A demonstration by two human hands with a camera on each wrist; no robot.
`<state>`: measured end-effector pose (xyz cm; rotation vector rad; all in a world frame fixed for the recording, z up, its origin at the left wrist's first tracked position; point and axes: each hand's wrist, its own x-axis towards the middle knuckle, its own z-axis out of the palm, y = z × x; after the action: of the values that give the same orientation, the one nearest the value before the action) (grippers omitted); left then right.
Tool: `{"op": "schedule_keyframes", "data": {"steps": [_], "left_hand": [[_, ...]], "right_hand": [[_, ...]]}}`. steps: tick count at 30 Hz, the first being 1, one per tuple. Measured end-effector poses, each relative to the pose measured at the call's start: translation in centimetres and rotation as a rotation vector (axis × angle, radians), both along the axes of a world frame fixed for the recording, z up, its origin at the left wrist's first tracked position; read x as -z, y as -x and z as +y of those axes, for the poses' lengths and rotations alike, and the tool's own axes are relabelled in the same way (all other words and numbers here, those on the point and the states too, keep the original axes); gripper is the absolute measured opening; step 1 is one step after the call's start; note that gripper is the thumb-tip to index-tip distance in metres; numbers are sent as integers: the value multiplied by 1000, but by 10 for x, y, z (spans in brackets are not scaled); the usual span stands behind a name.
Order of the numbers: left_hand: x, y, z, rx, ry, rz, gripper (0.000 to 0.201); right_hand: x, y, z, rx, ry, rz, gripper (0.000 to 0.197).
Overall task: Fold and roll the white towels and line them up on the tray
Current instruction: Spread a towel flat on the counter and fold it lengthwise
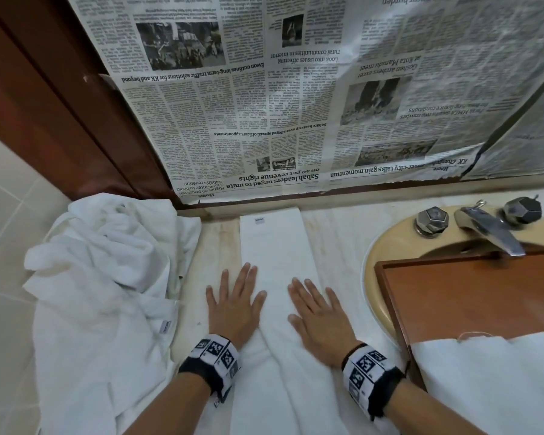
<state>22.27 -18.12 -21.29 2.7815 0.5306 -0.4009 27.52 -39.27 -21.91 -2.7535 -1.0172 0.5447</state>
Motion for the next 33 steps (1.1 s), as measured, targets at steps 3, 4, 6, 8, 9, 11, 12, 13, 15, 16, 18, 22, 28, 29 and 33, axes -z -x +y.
{"op": "schedule_keyframes", "data": {"steps": [3, 4, 6, 8, 9, 11, 12, 13, 15, 16, 18, 22, 28, 29, 33], "left_hand": [[-1, -3, 11, -78, 10, 13, 59], [-2, -3, 11, -103, 23, 19, 58], [-8, 0, 3, -152, 69, -8, 57], [-16, 10, -12, -137, 105, -81, 56], [-18, 17, -21, -93, 109, -93, 56], [-14, 33, -32, -2, 87, -47, 57], [-9, 40, -33, 23, 56, -21, 57], [-6, 45, -29, 26, 24, -7, 58], [-1, 49, -15, -38, 9, 5, 59], [-2, 49, -8, -84, 20, 11, 58], [-6, 49, -1, -141, 27, -15, 58], [-18, 65, -12, -81, 92, -170, 55], [-17, 70, -26, 160, 175, -277, 43], [-18, 65, -25, 177, 185, -269, 37], [-16, 54, -13, 188, 242, -247, 20]], "right_hand": [[0, -16, -11, 102, -26, -7, 67], [-2, -20, -13, 157, -42, -5, 72], [-10, -20, -15, 236, -53, 9, 81], [-14, -7, -11, 185, -87, 25, 78], [-13, 2, -8, 131, -79, 34, 74], [-10, 19, -4, 50, -11, 61, 65], [-9, 26, -4, 63, 1, 62, 61], [-6, 31, -5, 88, 2, 19, 61], [-8, 32, -7, 126, 3, 6, 71], [-10, 31, -7, 157, 1, 25, 78], [-19, 32, -12, 225, -10, 44, 89], [-32, 60, -22, 259, -77, 57, 90], [-30, 122, -21, 414, -296, -87, 50], [-31, 131, -21, 431, -296, -101, 42], [-42, 156, -25, 474, -147, 12, 18]]}}
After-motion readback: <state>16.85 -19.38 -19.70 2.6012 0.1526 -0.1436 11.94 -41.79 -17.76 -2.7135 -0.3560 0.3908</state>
